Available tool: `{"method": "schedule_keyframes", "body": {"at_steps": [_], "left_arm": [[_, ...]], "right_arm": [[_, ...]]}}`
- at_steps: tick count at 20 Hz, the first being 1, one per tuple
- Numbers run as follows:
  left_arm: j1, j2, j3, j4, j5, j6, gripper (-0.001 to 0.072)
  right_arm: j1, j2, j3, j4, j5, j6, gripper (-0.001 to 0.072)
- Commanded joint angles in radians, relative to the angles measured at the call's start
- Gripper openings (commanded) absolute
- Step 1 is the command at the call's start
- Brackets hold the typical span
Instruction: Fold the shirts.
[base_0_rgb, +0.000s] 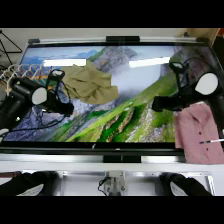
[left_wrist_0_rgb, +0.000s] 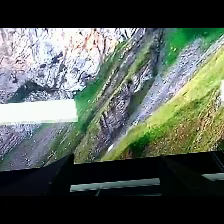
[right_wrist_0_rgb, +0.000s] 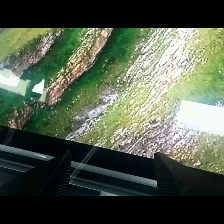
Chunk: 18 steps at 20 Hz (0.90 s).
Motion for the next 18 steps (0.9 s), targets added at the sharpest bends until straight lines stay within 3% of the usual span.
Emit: {"method": "schedule_keyframes", "body": {"at_steps": [1,14,18], "left_arm": [[0.001,-0.001,0.000,0.000,0.000,0.000,0.0597],[0.001,-0.001,0.000,0.000,0.000,0.000,0.0597],[0.000,-0.003,0.000,-0.014,0.251,0.007,0.0597]], "right_arm": [[0.001,0.001,0.000,0.000,0.000,0.000,0.0628],[0.001,0.001,0.000,-0.001,-0.013,-0.001,0.0628],[0.001,0.001,0.000,0.000,-0.213,-0.004,0.0628]]}}
